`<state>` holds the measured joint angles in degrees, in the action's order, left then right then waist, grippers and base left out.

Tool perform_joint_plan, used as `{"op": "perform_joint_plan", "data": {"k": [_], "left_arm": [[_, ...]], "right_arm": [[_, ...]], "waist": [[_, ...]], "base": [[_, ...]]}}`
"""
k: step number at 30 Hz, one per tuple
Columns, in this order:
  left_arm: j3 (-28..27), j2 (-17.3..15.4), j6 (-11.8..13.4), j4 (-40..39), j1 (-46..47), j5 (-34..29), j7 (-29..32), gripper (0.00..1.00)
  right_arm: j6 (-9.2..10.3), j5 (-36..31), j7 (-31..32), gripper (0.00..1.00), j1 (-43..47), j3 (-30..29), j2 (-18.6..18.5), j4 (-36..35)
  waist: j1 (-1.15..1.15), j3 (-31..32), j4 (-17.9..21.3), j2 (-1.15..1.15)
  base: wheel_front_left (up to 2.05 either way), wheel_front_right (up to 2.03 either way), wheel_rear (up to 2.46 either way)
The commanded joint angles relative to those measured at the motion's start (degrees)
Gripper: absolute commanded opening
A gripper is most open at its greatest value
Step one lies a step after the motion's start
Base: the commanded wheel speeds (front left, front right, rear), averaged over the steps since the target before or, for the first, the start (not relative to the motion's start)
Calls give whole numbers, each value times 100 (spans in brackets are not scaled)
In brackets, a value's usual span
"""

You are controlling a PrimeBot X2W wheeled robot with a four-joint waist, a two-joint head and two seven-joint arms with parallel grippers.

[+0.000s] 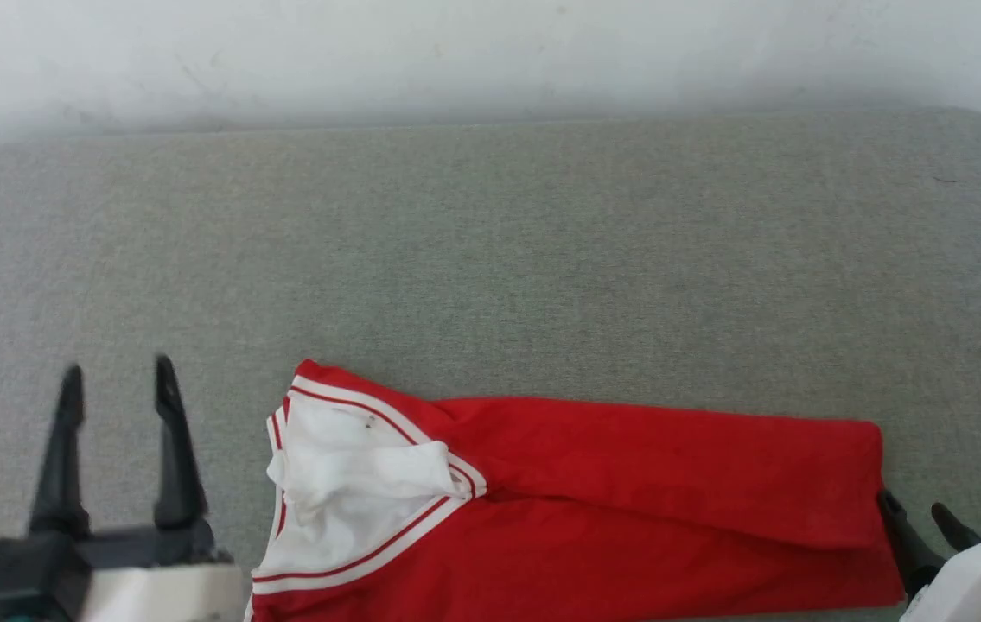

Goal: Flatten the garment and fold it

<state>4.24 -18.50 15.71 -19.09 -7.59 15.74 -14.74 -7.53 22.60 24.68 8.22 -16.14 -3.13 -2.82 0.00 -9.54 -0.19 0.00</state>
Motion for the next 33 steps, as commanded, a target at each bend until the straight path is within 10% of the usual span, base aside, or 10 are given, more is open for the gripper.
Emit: {"op": "perform_joint_plan", "data": {"k": [1,8,9,11,33], "left_arm": [[-4,34,-30,22,-110,-47,-24,100],[-96,386,-467,186,-117,-382,-25,100],[-107,401,-534,223,-99,-420,-25,100],[-113,416,-657,293,-54,-512,-25,100],[-360,732,-1207,862,-195,-853,-26,100]], "right_arm": [[4,-49,0,100,-51,10,18,21],[4,-96,167,100,-237,27,23,501],[4,-73,267,87,-242,54,23,586],[4,-38,470,0,-249,37,23,745],[4,-1013,435,0,-717,-1580,-199,774]], "waist": [[0,-20,-27,0],[0,-119,-175,0],[0,-125,-187,0],[0,-139,-204,0],[0,212,-150,0]], "base": [[0,0,0],[0,0,0],[0,0,0],[0,0,0],[0,0,0]]}}
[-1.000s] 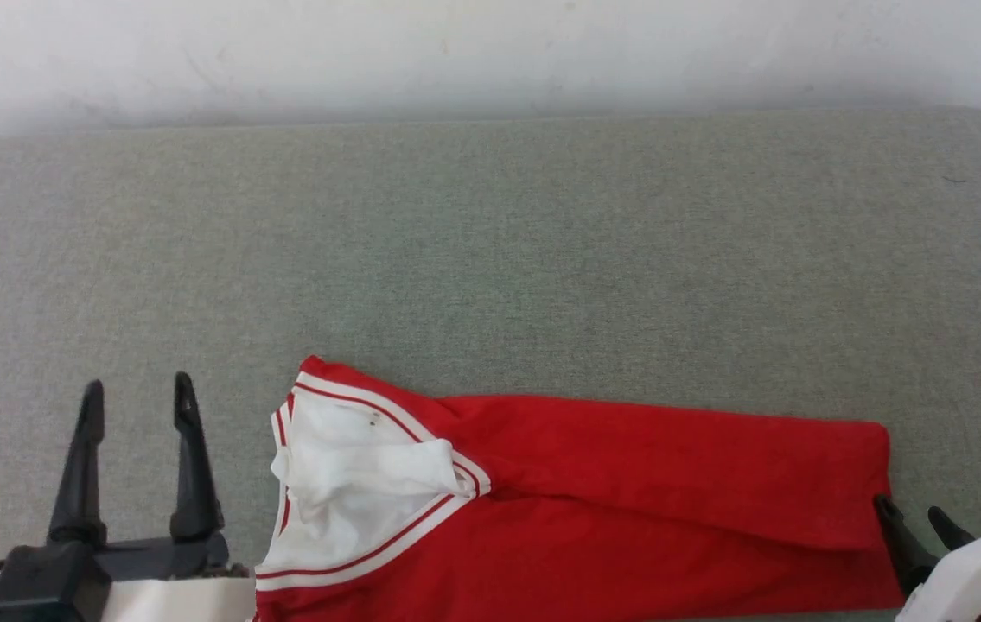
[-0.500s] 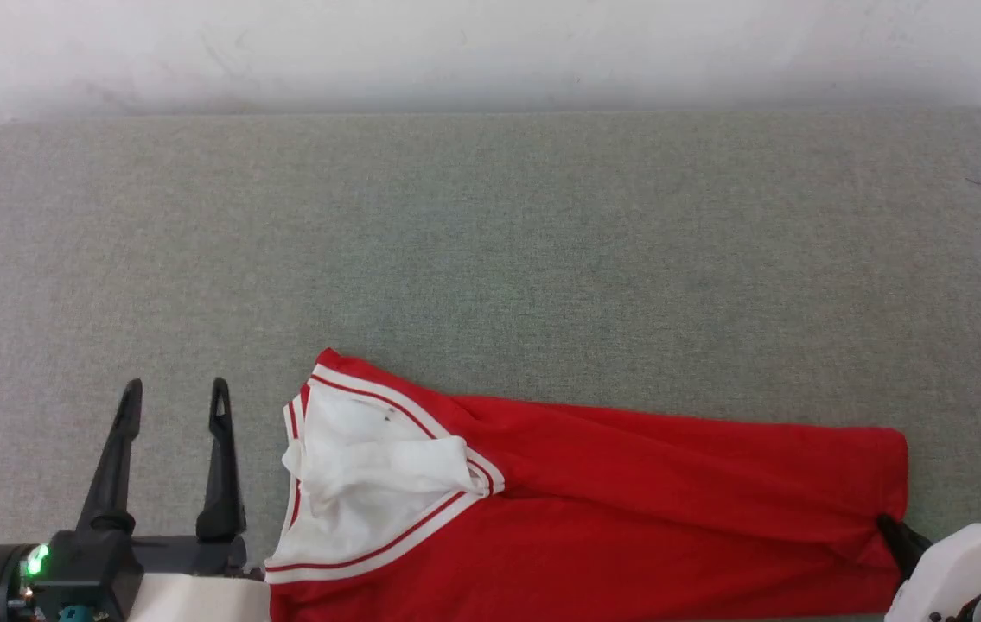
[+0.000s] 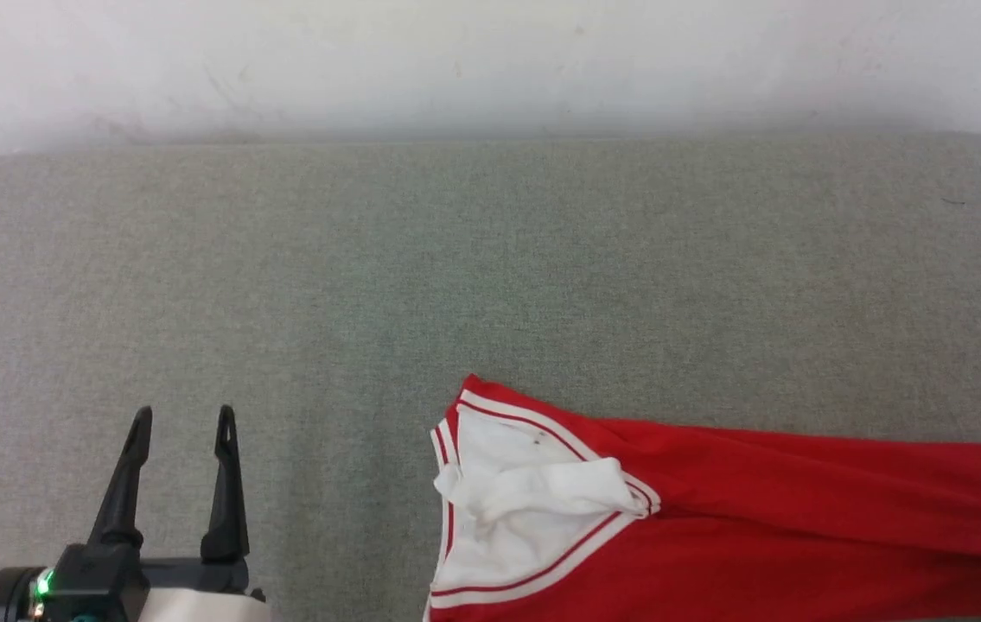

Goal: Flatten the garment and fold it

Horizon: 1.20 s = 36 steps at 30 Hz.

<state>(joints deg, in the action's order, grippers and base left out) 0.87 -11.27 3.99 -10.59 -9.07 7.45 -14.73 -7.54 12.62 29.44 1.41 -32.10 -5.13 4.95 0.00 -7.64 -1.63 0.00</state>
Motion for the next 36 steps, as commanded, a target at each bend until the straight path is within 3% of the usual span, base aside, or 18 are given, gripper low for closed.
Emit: {"op": "perform_joint_plan", "data": {"k": [1,6,13,22,28,36], "left_arm": [[-45,19,-47,22,-71,-27,-27,100],[-117,75,-108,71,-165,-44,-27,100],[-137,184,-198,132,-215,-66,-27,100],[-125,322,-312,217,-137,-80,-27,100],[-190,375,-376,262,-107,-64,-27,100],[-159,486,-469,307,65,-85,-27,100]], "right_arm": [[5,-28,-44,0,-25,-8,-10,4],[5,191,73,0,107,472,58,-164],[5,1118,658,0,471,1971,190,-1026],[5,1556,959,0,332,3529,220,-1861],[5,1761,899,0,-77,4430,223,-1655],[5,1440,679,0,-861,5357,224,-563]], "waist": [[0,45,-4,0],[0,151,22,0],[0,264,41,0],[0,251,-141,0],[0,187,-254,0],[0,-13,-413,0]], "base": [[0,0,0],[0,0,0],[0,0,0],[0,0,0],[0,0,0],[0,0,0]]}}
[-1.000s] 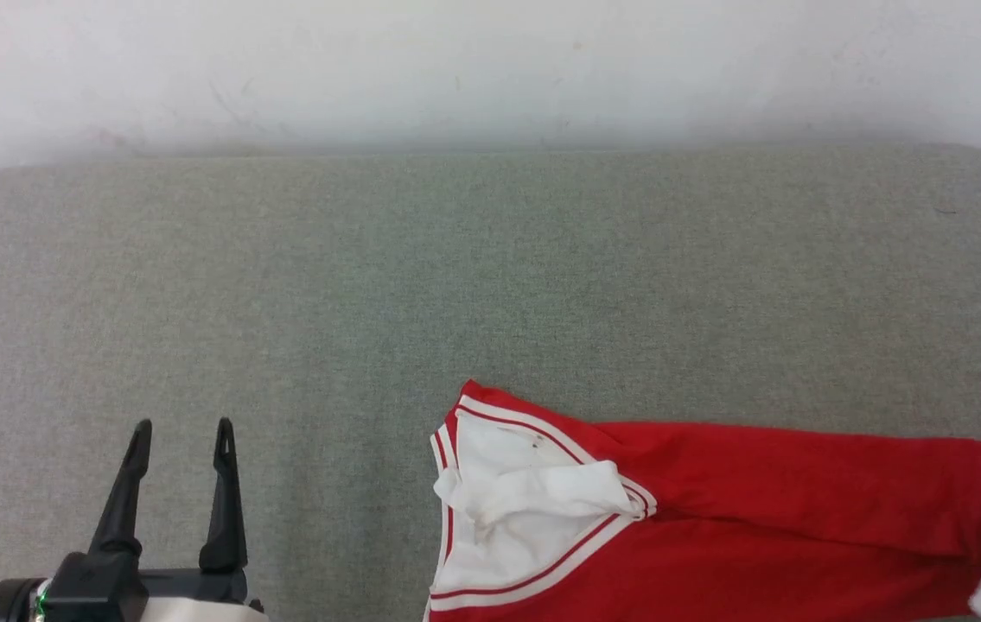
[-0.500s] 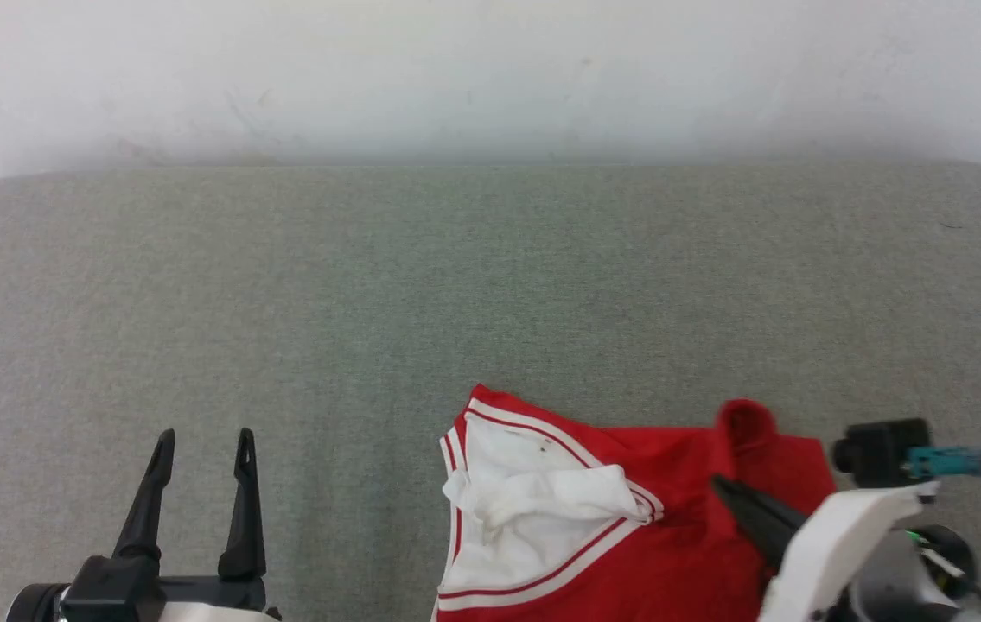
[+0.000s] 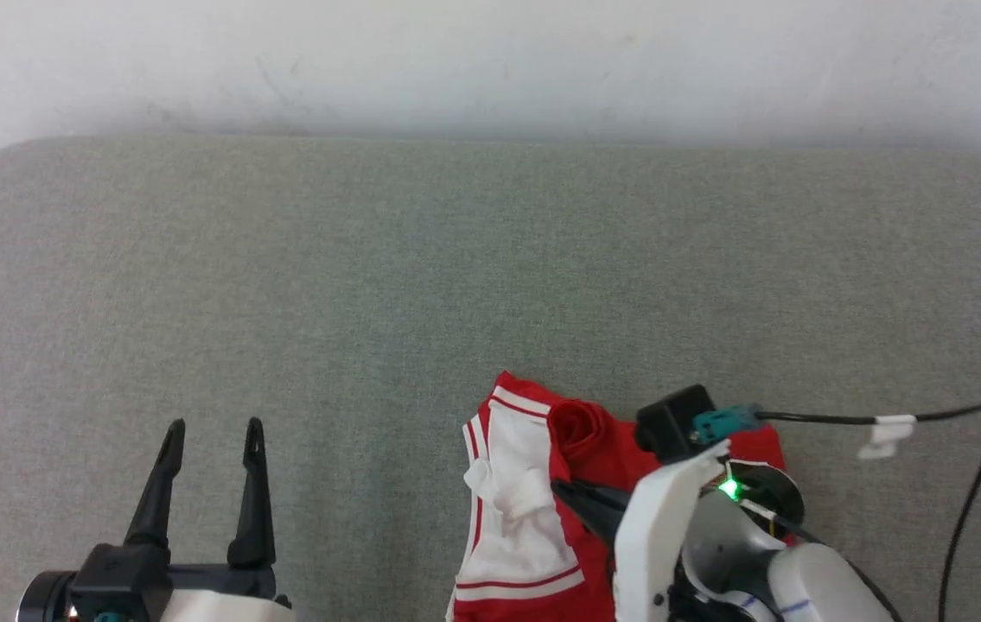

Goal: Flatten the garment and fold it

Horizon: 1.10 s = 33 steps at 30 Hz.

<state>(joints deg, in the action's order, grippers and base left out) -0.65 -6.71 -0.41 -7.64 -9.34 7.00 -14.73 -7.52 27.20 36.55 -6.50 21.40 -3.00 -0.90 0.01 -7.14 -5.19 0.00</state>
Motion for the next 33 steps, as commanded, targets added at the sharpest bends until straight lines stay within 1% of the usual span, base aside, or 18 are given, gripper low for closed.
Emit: {"op": "perform_joint_plan", "data": {"k": [1,7,11,12,13,14,19,21,23,26,33], "left_arm": [[4,44,-43,24,127,-44,-27,100],[108,146,-137,158,344,-49,-27,100],[188,209,-194,268,465,-54,-27,100],[199,222,-202,290,486,-56,-27,100],[202,233,-206,309,502,-57,-27,100],[202,243,-210,324,513,-56,-27,100],[131,269,-233,363,493,-61,-27,100],[117,271,-242,371,481,-70,-27,100],[103,277,-255,374,464,-85,-27,100],[79,284,-267,356,423,-105,-27,100],[44,293,-287,271,324,-175,-27,100]], "right_arm": [[3,-82,-72,0,-177,80,12,194],[3,-278,-367,0,-758,424,12,1316],[3,-369,-501,0,-1042,636,12,1915],[3,-398,-536,16,-1106,684,12,2018],[3,-416,-581,84,-1162,717,12,2091],[3,-397,-621,100,-1205,732,12,2142],[3,-207,-686,100,-1390,965,12,2020],[3,-158,-680,100,-1392,982,12,1933],[3,-125,-719,100,-1347,889,12,1694],[3,-259,-852,100,-1071,376,12,1237],[3,-1100,-1173,100,306,-1567,12,-268]], "waist": [[-1,-98,-83,0],[-1,-304,-297,0],[-1,-391,-453,0],[-1,-402,-477,0],[-1,-409,-493,0],[-1,-414,-501,0],[-1,-399,-396,0],[-1,-384,-360,0],[-1,-347,-287,0],[-1,-295,-172,0],[-1,-311,46,0]], "base": [[0,0,0],[0,0,0],[0,0,0],[0,0,0],[0,0,0],[0,0,0],[0,0,0],[0,0,0],[0,0,0],[0,0,0],[0,0,0]]}}
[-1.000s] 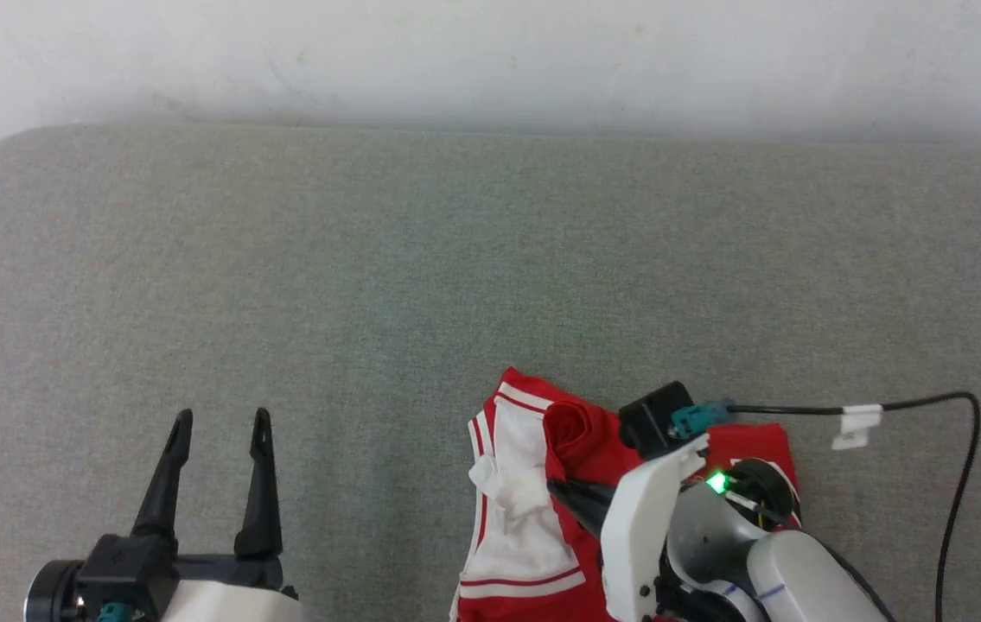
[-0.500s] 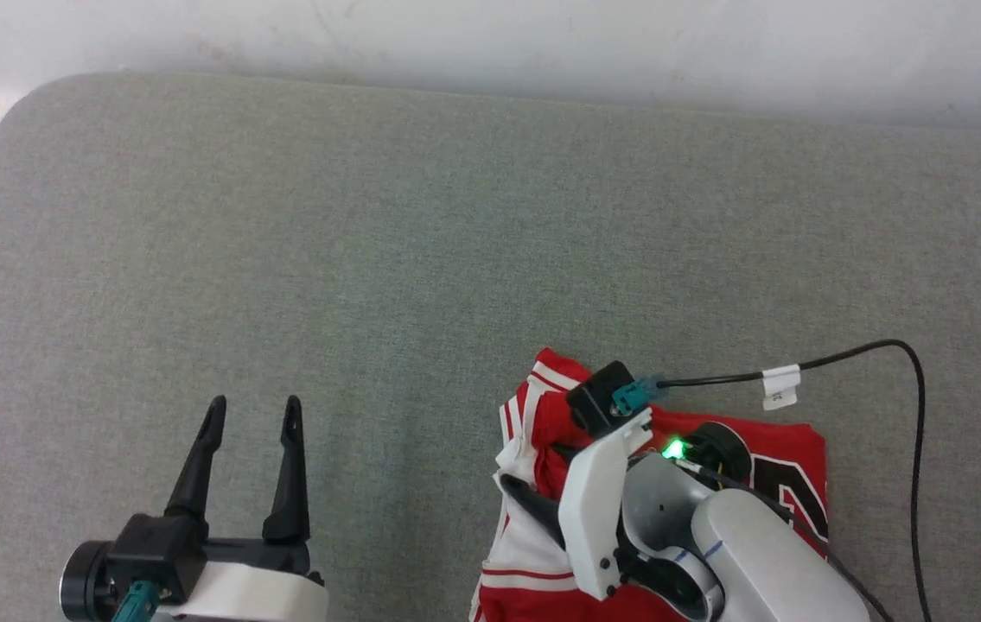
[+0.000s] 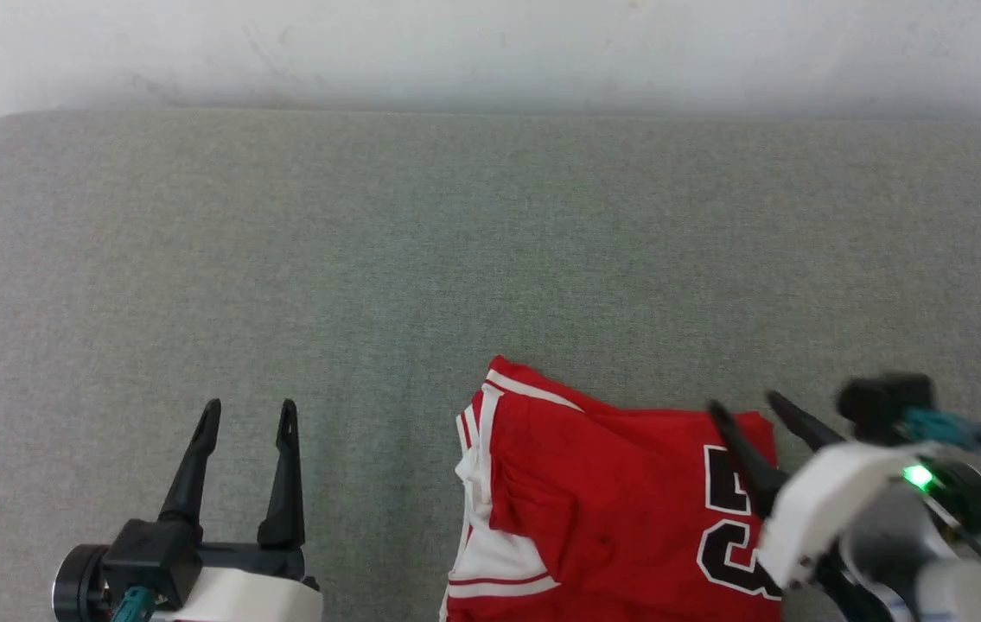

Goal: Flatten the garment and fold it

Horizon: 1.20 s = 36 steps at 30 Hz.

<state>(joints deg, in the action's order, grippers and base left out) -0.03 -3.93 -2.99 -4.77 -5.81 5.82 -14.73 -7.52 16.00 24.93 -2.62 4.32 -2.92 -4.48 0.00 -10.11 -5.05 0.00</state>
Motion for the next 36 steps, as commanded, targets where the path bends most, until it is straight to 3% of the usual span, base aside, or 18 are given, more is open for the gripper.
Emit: {"op": "perform_joint_plan", "data": {"k": [1,7,22,23,24,25,36], "left_arm": [[-22,16,-30,-30,-31,-63,-27,100],[-70,-11,-71,-71,-26,-87,-27,100],[4,-49,-167,-41,118,-161,-27,100],[8,-48,-168,-43,128,-165,-27,100],[15,-46,-169,-45,139,-167,-27,100],[26,-43,-171,-48,153,-168,-27,100],[78,-26,-159,-183,213,-172,-27,100]], "right_arm": [[3,-13,-33,100,128,-72,4,-86],[3,15,-21,100,934,-576,4,-458],[3,419,452,100,880,-320,4,357],[3,465,513,67,866,-335,4,407],[3,481,561,22,846,-350,4,445],[3,474,602,0,825,-360,4,472],[3,377,504,0,507,-420,4,242]], "waist": [[0,-30,55,0],[0,-143,184,0],[0,-294,-76,0],[0,-302,-85,0],[0,-309,-94,0],[0,-315,-101,0],[0,-188,207,0]], "base": [[0,0,0],[0,0,0],[0,0,0],[0,0,0],[0,0,0],[0,0,0],[0,0,0]]}}
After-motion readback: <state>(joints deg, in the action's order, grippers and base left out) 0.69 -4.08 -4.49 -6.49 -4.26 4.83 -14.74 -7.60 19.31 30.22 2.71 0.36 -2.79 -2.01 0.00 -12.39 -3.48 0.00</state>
